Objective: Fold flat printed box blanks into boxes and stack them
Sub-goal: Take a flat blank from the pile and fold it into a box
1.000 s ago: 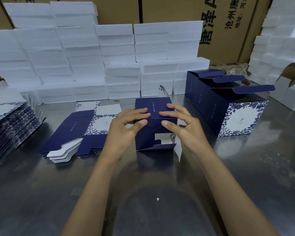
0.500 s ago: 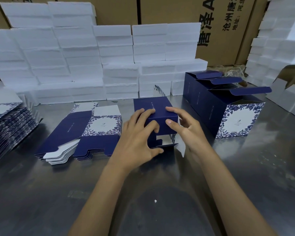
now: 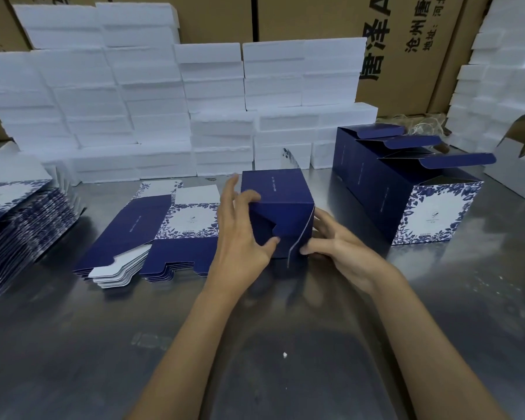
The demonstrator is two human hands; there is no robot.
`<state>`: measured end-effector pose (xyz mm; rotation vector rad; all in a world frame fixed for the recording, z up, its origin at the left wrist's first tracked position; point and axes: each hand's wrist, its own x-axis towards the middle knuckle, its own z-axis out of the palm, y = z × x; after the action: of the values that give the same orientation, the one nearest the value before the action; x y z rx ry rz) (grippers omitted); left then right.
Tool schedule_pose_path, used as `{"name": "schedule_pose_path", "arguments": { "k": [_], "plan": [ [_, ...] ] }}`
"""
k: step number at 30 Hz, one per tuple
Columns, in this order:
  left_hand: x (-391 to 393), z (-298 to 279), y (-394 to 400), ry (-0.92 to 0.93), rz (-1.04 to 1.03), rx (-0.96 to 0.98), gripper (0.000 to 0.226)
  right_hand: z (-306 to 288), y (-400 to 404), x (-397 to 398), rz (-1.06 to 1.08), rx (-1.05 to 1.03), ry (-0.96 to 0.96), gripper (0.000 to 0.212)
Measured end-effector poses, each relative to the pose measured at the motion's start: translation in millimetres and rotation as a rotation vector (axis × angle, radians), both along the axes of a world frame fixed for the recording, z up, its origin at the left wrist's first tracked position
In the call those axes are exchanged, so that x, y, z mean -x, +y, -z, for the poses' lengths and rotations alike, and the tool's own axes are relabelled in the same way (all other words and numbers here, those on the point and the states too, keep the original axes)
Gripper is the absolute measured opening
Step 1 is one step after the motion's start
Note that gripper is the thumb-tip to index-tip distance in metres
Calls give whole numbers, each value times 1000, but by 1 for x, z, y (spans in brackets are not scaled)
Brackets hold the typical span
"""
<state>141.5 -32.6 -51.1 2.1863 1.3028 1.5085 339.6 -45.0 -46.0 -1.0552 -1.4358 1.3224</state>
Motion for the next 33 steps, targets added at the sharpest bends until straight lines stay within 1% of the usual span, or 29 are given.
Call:
{"name": "schedule_pose_path", "arguments": {
  "k": [2,4,6,7,10,13,15,20,23,25,26,28,29,30,31,33],
  "plan": [
    [3,3,4,-80,38,104,101,3,2,2,34,11,-8,78],
    [5,6,5,-96,92,236,110,7,5,6,121,4,-37,84],
    [6,10,6,-137,174,333,112,10,8,12,251,-37,-86,79],
    [6,11,7,-143,194,350,113,11,9,15,311,-56,-89,74],
    [3,11,6,-114,188,349,108,16,11,20,416,-115,-57,56],
    [-1,9,1,-120,194,363,106,17,11,23,495,-168,-81,42],
    [-4,8,-1,-133,202,374,104,17,11,23,544,-191,-105,38],
    [-10,8,0,-160,230,409,102,17,10,21,650,-214,-169,35],
    [-12,5,-3,-171,232,414,101,15,9,20,630,-200,-160,38],
    [-14,0,-6,-229,241,422,96,14,9,17,524,-154,-60,36],
    [-15,-4,-9,-290,244,436,90,12,7,15,463,-118,-2,38],
    [-15,-12,-12,-452,256,496,78,5,5,13,374,-17,103,55],
    [-14,-15,-12,-540,274,533,75,2,6,13,362,35,141,62],
    [-13,-17,-12,-617,294,557,73,-1,8,13,366,79,167,64],
    [-13,-18,-11,-671,303,563,71,-2,9,13,377,107,184,61],
    [-14,-20,-12,-704,254,518,70,0,12,12,389,132,222,52]
  ]
}}
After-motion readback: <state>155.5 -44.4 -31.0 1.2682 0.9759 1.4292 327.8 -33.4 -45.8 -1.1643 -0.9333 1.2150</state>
